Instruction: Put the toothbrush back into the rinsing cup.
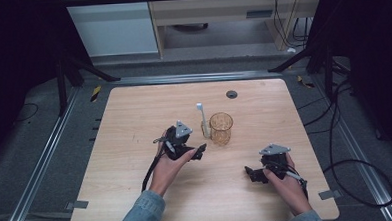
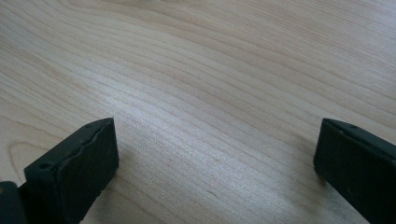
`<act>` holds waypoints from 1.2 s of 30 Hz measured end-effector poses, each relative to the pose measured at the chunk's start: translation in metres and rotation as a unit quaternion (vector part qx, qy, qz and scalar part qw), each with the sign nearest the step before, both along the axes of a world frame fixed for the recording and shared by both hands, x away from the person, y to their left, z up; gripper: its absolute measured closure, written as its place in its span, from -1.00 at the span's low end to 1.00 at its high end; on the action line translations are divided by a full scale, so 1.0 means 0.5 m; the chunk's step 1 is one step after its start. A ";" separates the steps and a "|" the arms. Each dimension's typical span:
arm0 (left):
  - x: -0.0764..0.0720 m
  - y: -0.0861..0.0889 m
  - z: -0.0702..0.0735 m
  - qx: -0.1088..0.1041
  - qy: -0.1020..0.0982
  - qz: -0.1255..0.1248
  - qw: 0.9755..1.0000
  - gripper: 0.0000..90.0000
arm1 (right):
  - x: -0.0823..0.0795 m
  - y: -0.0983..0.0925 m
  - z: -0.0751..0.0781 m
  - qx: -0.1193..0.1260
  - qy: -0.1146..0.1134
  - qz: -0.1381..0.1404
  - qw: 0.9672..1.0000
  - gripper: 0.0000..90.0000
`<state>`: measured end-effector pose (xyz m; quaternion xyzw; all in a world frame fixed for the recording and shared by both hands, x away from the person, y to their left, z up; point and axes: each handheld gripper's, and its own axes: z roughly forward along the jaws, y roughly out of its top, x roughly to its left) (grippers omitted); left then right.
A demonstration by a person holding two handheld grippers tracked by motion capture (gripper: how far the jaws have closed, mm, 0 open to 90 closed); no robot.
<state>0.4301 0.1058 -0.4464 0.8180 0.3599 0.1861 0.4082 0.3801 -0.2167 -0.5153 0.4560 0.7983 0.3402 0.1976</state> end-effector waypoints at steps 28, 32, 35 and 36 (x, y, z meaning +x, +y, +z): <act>0.002 0.184 -0.046 0.037 0.054 0.057 0.996 -0.87 | 0.000 0.000 0.000 0.000 0.000 0.000 1.000 -0.99; 0.002 0.209 -0.054 0.038 0.057 0.070 0.995 -0.87 | 0.000 0.000 0.000 0.000 0.000 0.000 1.000 -0.99; 0.004 0.231 -0.058 0.042 0.064 0.081 0.994 -0.87 | 0.000 0.000 0.000 0.000 0.000 0.000 1.000 -0.99; 0.005 0.240 -0.060 0.046 0.066 0.084 0.993 -0.87 | 0.000 0.000 0.000 0.000 0.000 0.000 1.000 -0.99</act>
